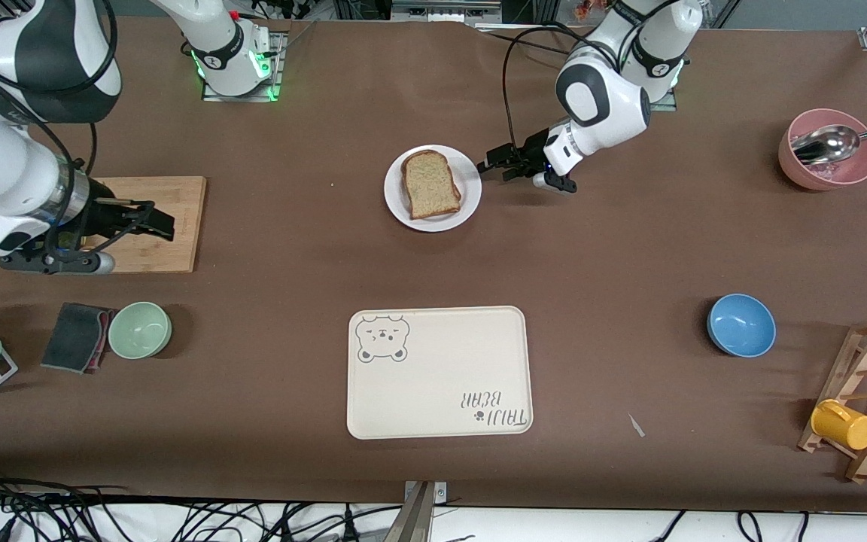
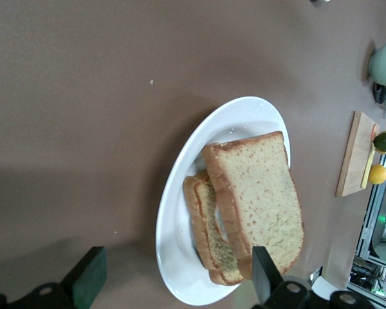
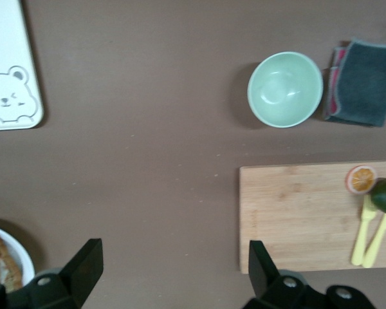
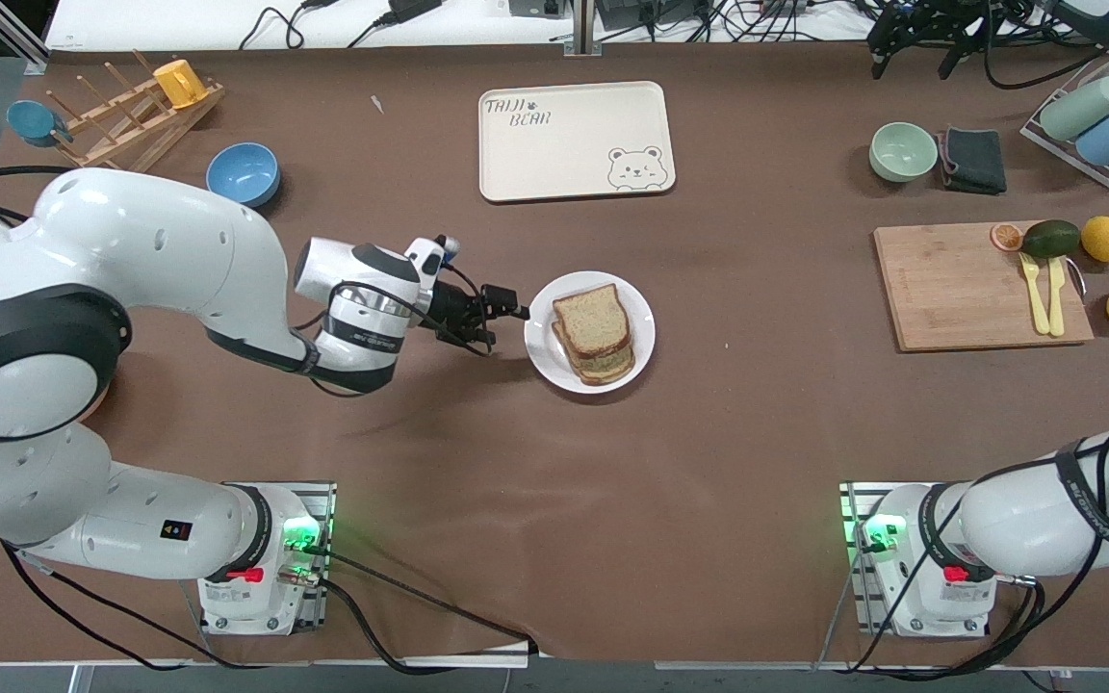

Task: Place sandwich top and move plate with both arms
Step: 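Grasp the white plate rim with the left gripper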

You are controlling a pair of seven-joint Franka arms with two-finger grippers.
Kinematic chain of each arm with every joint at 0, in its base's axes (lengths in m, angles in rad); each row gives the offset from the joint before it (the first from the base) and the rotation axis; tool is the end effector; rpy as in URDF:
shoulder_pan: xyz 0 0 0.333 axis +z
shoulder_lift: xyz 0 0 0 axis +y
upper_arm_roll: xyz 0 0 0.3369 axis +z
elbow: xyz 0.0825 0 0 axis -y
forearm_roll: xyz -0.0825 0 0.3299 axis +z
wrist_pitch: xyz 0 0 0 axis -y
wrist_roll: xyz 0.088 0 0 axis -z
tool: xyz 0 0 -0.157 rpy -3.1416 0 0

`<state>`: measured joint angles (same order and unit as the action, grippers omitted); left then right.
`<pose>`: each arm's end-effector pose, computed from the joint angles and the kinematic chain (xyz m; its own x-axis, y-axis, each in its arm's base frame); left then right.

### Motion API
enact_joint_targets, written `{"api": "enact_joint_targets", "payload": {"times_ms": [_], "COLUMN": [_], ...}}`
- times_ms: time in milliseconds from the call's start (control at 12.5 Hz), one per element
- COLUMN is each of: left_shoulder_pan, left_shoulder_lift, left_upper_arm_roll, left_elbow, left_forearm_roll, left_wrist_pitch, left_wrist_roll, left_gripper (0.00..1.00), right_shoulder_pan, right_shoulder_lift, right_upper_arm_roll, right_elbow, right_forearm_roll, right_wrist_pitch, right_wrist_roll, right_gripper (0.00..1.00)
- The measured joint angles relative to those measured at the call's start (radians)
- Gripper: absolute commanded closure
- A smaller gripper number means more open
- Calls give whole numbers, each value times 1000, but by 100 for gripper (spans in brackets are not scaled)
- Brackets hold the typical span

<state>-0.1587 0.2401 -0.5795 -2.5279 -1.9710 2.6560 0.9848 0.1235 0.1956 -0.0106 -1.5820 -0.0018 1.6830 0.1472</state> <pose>0.3114 -0.2915 0.2120 0.9820 0.1557 -0.1067 0.1837 -0.6587 0.7296 0.5554 0.0632 0.4958 0.9951 -0.0346 -0.0929 -0.0331 -0.9993 0.0176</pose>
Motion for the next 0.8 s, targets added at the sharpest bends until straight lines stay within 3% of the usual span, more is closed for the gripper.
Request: {"api": "enact_joint_targets", "payload": {"times_ms": [160, 240, 561, 801], "left_shoulder_pan": [2, 2, -10, -56], "left_shoulder_lift": [68, 90, 116, 126], "left_upper_arm_roll": [3, 5, 3, 1], "left_elbow": [2, 9, 54, 82], "left_forearm_roll": [-187, -215, -278, -340], "left_wrist_pitch": [1, 1, 0, 0], "left_wrist_roll": [267, 316, 342, 346], "left_gripper": [1, 1, 2, 11], "right_shoulder_pan": [-98, -126, -164, -276], "right_shoulder_lift": [-1, -2, -6, -35], "right_upper_arm_roll": [79, 102, 136, 253], "right_elbow": [4, 5, 40, 32], "right_forearm_roll": [-9, -9, -9, -19], "right_wrist_pitch": [1, 2, 9, 2], "right_wrist_roll": [-1, -1, 6, 14], "right_gripper": [0, 0, 0, 0]}}
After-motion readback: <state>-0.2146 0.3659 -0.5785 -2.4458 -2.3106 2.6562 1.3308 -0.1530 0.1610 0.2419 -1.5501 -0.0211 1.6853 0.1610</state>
